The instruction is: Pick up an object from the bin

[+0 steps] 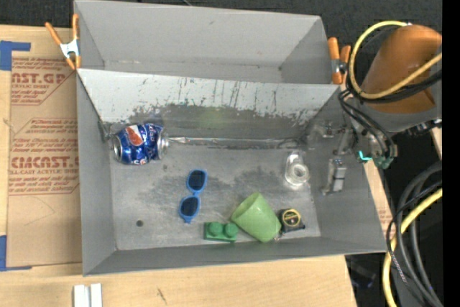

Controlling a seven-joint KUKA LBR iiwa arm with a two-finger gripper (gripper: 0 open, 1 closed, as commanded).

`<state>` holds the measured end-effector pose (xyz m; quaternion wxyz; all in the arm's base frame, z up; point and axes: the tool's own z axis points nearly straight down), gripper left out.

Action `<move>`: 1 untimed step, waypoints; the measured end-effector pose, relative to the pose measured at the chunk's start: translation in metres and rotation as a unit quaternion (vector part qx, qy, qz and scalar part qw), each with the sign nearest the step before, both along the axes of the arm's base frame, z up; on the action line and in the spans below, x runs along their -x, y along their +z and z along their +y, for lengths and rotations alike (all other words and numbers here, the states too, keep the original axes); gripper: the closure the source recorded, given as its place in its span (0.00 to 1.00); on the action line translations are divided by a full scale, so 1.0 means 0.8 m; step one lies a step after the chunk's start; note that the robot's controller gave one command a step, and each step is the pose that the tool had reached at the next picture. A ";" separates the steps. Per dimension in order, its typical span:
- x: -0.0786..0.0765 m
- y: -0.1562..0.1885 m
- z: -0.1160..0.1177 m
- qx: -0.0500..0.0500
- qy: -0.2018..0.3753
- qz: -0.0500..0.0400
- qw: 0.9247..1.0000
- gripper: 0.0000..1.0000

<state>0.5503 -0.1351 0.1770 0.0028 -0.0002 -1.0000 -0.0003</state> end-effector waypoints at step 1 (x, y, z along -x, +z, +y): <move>0.050 -0.139 0.070 -0.001 -0.009 0.002 1.000 0.00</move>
Offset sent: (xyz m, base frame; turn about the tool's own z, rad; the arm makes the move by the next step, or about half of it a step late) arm -0.0369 0.0526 -0.1061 0.0209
